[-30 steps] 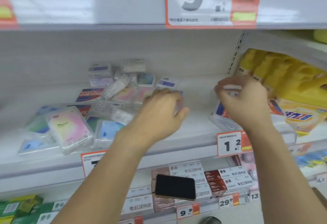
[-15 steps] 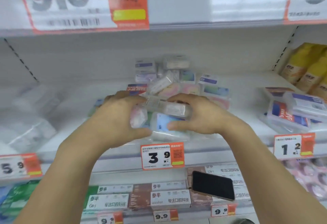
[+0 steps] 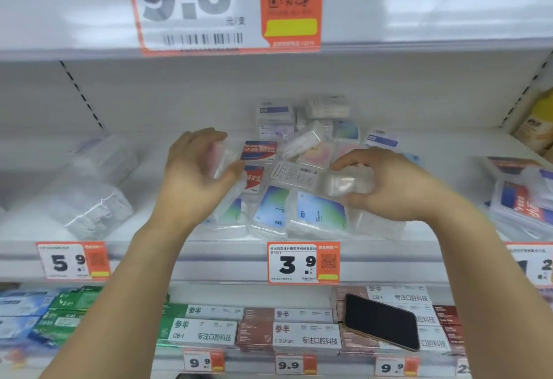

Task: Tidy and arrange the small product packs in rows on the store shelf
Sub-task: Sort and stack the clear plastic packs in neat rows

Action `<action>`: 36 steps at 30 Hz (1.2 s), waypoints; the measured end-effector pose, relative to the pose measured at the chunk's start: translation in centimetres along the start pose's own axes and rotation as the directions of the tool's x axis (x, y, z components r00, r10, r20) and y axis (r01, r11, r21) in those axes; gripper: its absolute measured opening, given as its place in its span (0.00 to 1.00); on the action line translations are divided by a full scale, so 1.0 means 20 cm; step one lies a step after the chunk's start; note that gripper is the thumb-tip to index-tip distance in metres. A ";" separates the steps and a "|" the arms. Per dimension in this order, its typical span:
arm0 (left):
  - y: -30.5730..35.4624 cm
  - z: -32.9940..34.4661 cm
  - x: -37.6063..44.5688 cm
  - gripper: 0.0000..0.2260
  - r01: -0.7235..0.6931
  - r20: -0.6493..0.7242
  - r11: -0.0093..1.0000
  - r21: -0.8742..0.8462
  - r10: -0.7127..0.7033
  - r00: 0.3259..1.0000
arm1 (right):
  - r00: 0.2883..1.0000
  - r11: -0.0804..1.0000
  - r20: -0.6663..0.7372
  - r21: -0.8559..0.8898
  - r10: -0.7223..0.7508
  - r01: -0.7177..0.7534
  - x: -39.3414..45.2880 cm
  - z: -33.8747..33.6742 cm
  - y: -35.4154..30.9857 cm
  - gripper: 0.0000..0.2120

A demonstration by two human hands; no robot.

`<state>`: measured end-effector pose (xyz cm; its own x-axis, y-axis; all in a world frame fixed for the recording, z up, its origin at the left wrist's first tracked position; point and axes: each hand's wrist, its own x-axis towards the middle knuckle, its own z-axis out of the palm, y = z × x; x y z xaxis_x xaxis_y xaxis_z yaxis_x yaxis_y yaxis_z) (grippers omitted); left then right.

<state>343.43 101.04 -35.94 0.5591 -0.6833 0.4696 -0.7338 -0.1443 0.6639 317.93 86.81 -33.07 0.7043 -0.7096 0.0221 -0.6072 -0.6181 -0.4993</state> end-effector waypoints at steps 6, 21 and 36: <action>-0.09 -0.07 0.03 0.28 0.155 0.208 0.970 0.187 -0.193 0.959 | 0.982 0.981 0.169 -0.157 -0.087 0.114 -0.02 0.14 -0.24 0.37; -0.21 -0.21 0.01 0.41 0.202 0.391 0.979 0.006 -0.188 0.901 | 0.984 0.952 0.012 -0.252 -0.176 0.174 0.21 0.15 -0.42 0.17; -0.20 -0.28 0.03 0.48 0.211 0.442 0.963 0.165 -0.263 0.858 | 0.881 0.917 0.473 -0.357 0.013 0.179 0.71 0.32 -0.57 0.47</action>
<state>348.83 105.23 -35.13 0.5025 -0.8641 -0.0292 -0.6529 -0.4014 0.6423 337.18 85.97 -32.52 0.7866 -0.4729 -0.3969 -0.5624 -0.8142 -0.1445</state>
